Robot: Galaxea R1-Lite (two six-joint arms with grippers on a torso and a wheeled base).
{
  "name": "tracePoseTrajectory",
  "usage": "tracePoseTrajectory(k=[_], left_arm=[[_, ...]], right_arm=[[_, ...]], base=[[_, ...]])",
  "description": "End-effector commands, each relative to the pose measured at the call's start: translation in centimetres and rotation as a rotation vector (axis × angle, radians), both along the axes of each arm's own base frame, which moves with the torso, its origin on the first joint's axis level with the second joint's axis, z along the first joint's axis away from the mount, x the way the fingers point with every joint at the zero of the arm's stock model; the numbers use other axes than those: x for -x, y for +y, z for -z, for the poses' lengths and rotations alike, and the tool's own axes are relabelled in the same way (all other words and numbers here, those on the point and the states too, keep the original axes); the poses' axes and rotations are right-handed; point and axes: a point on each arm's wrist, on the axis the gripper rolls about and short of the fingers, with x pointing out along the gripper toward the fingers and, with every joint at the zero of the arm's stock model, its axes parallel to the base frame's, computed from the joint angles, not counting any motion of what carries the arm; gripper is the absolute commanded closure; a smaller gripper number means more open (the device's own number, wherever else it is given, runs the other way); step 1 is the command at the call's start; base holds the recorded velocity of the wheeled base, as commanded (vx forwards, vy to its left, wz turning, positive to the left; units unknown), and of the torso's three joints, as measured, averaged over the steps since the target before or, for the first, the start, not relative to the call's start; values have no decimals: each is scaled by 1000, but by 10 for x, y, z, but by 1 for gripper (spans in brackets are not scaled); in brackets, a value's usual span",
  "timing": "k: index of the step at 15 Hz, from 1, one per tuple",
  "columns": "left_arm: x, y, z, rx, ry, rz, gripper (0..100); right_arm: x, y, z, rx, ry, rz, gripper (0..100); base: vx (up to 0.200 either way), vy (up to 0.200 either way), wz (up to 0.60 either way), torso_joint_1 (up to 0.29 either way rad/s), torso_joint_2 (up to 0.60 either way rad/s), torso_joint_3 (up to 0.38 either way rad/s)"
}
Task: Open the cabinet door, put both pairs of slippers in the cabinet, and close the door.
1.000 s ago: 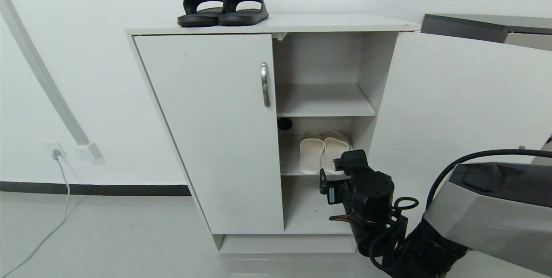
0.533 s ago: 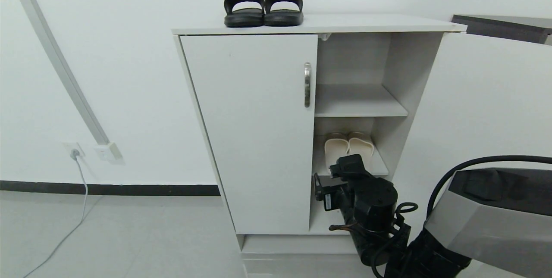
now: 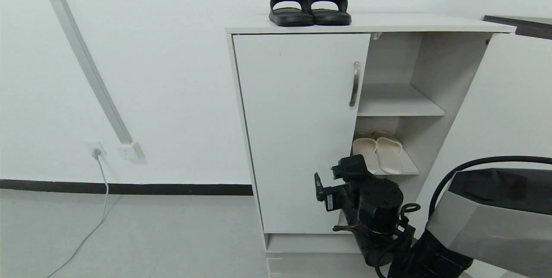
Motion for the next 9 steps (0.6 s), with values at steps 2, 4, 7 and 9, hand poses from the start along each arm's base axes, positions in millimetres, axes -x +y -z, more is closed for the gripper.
tracePoseTrajectory(k=[2,4,7,9], left_arm=[[0,0,0,0,2,0,100],[0,0,0,0,2,-1,100],[0,0,0,0,2,0,100],[0,0,0,0,2,0,100]], right_arm=[[-1,-4,2,6,-3,-5,0],[-1,-5,2,6,-3,-9,0],[-2,-6,1,16,9,-46,0],[-5,-9,0,14,8,-46,0]], base=[[0,0,0,0,0,0],[0,0,0,0,0,0],[0,0,0,0,0,0],[0,0,0,0,0,0]])
